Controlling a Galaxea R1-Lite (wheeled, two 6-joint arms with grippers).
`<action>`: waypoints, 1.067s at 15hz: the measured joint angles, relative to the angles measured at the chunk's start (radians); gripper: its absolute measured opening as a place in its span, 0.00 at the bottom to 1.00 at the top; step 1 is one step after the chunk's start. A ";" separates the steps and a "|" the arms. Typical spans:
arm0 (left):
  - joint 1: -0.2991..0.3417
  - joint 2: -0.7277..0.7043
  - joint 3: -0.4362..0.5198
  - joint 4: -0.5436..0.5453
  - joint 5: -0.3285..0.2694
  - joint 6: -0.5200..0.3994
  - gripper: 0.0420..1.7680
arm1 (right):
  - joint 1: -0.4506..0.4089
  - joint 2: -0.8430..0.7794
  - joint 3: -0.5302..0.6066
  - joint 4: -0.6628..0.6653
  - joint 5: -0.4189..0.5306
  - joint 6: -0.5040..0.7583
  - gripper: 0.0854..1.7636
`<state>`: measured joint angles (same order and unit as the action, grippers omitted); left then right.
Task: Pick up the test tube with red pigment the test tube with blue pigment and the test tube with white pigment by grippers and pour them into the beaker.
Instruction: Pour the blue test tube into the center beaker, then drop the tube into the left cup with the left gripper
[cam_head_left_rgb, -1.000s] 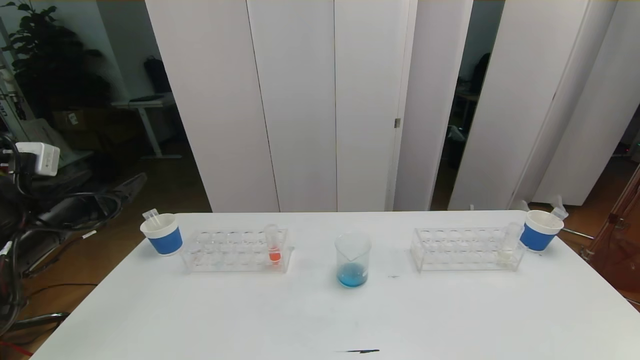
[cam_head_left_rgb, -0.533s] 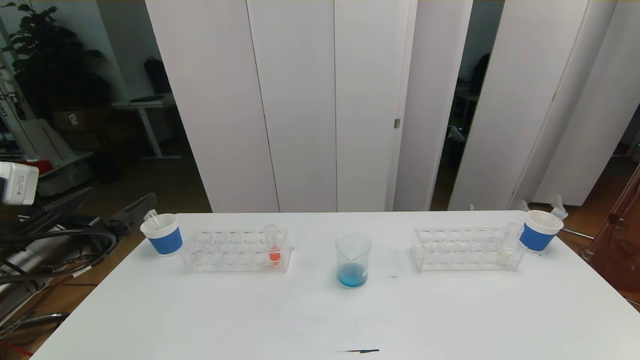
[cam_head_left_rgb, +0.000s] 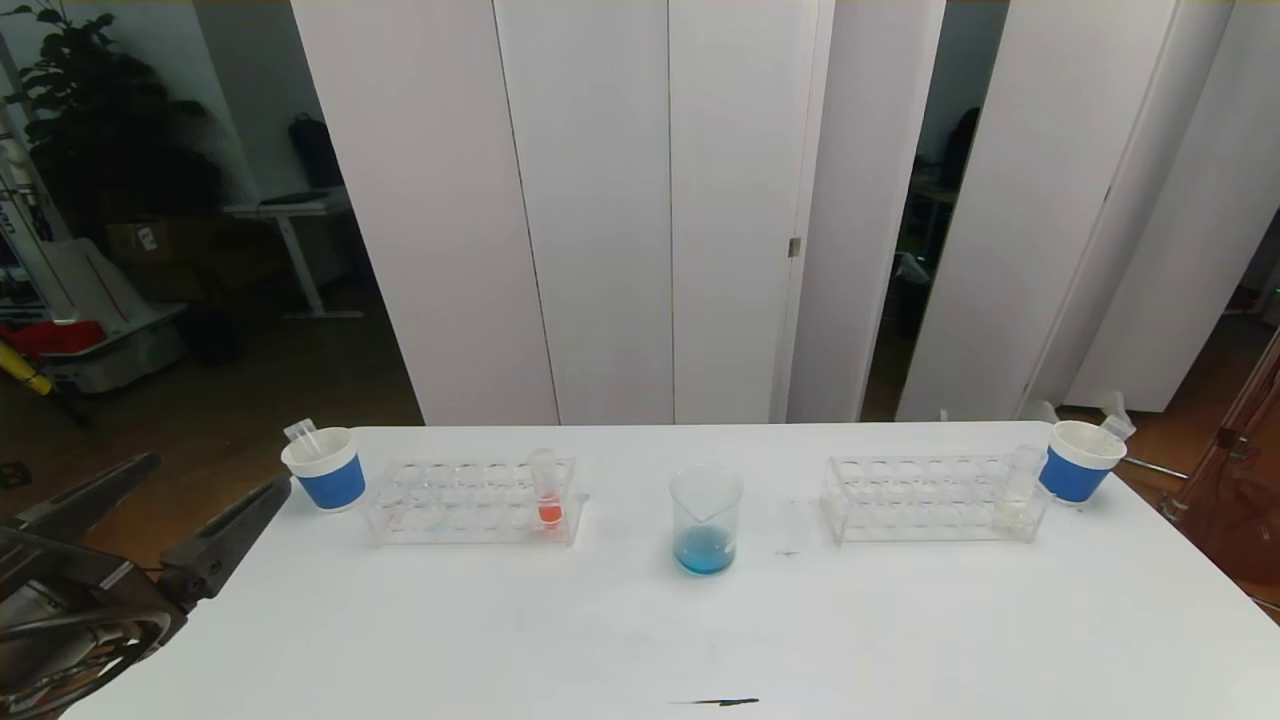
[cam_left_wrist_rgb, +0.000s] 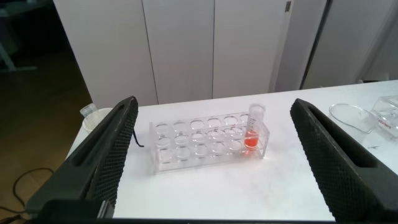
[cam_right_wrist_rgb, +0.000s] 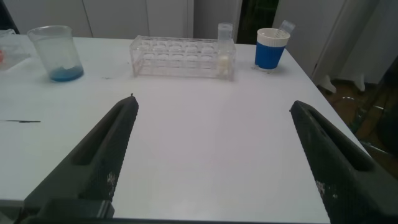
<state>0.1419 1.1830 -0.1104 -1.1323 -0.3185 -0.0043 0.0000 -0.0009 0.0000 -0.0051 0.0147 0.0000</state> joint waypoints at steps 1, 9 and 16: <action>-0.014 -0.051 0.021 0.052 -0.001 -0.001 0.99 | 0.000 0.000 0.000 0.000 0.000 0.000 0.99; -0.066 -0.636 0.036 0.796 -0.011 -0.009 0.99 | 0.000 0.000 0.000 0.000 0.000 0.000 0.99; -0.142 -1.037 0.053 1.103 0.047 -0.068 0.99 | 0.000 0.000 0.000 0.000 0.000 0.000 0.99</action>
<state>0.0000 0.1457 -0.0570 -0.0298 -0.2717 -0.0721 0.0000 -0.0009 0.0000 -0.0047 0.0147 0.0000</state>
